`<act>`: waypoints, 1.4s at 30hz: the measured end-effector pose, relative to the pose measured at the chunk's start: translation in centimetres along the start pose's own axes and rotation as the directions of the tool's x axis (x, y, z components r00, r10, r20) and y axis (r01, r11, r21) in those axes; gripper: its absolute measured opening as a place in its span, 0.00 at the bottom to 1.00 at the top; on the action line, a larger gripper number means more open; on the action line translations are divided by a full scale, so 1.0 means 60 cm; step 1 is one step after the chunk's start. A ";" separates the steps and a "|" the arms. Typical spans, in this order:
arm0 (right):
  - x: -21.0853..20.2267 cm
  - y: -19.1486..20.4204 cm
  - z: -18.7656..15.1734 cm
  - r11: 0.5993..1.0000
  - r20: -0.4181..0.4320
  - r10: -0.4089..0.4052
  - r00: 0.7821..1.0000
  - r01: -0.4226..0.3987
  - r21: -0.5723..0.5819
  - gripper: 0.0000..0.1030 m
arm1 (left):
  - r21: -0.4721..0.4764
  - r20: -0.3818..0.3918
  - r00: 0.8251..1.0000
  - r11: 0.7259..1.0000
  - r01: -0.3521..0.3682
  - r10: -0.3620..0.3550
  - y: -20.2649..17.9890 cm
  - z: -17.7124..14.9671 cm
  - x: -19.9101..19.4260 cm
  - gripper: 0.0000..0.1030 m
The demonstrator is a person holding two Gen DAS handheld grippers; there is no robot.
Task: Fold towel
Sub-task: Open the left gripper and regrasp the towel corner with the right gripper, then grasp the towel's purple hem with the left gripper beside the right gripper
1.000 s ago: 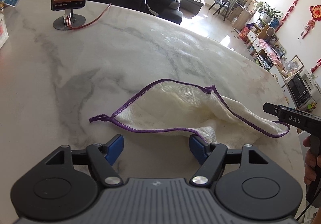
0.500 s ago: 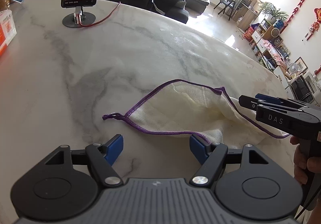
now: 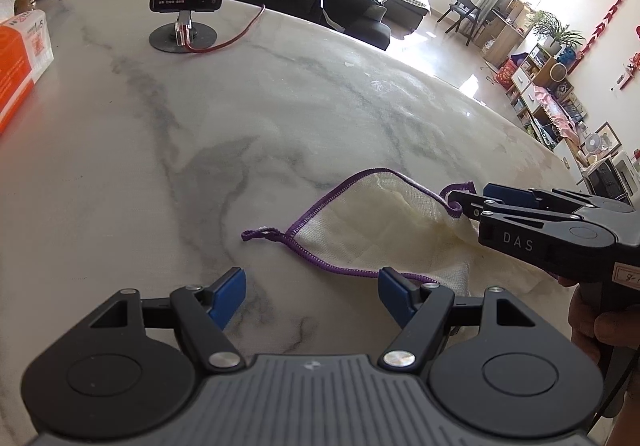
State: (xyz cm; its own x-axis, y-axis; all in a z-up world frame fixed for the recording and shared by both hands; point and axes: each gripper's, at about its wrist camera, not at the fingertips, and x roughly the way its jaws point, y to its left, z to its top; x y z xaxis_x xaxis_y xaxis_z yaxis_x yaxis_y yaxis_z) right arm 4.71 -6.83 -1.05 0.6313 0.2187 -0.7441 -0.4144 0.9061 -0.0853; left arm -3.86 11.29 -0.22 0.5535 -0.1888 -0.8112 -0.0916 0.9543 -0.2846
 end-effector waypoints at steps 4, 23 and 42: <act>0.013 0.004 0.002 1.000 -0.017 -0.010 1.000 0.010 -0.007 0.26 | -0.001 -0.001 1.000 1.000 0.000 0.000 0.005 -0.001 -0.002 0.71; -0.076 -0.024 -0.007 0.998 0.078 -0.038 0.996 0.033 0.060 0.05 | 0.000 0.006 1.000 1.000 0.016 -0.016 0.013 -0.014 -0.016 0.71; -0.187 -0.040 -0.061 0.994 0.166 -0.055 0.985 0.038 0.104 0.05 | -0.189 -0.010 0.958 0.941 0.281 -0.288 -0.013 0.032 -0.008 0.71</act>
State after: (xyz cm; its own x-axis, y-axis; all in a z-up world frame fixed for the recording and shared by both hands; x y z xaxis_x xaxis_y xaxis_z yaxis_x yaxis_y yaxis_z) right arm -3.75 -12.80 5.08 0.7533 0.2256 -0.6178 -0.3195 0.9466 -0.0440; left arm -2.46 11.06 1.37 0.5480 -0.4578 -0.7001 -0.0869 0.8012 -0.5920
